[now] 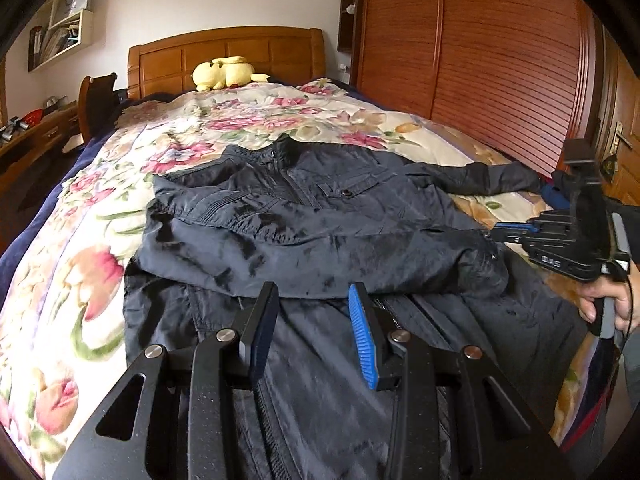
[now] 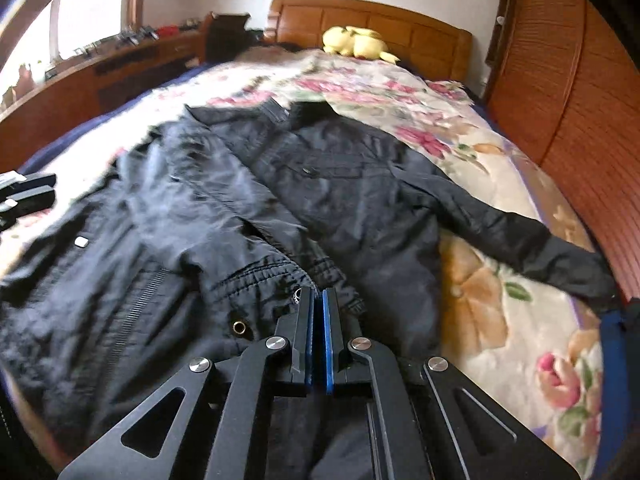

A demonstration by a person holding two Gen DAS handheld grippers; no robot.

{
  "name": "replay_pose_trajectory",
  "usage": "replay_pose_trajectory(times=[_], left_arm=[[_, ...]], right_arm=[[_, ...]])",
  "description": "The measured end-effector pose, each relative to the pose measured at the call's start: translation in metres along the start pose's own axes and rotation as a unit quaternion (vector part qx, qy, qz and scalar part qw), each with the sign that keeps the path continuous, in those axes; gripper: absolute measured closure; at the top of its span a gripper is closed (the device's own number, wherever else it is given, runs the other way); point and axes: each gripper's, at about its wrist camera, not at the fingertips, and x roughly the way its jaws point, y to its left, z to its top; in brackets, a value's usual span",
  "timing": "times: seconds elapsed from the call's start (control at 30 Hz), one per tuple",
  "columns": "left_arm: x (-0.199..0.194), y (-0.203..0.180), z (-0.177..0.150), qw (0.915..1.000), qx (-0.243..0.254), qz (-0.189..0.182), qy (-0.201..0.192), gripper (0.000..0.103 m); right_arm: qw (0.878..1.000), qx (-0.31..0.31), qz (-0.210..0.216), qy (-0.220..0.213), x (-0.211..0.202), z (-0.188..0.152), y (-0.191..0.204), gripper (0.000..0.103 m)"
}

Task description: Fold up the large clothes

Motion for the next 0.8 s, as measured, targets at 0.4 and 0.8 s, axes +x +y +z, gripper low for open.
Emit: replay_pose_trajectory(times=[0.4, 0.8], left_arm=[[0.011, -0.001, -0.002, 0.9999, -0.003, -0.015, 0.003, 0.066], [0.016, -0.007, -0.010, 0.9998, -0.003, -0.019, 0.011, 0.066]], right_arm=[[0.999, 0.023, -0.037, 0.017, 0.029, 0.015, -0.010, 0.078], [0.999, 0.012, 0.035, -0.006, 0.011, 0.022, -0.001, 0.057]])
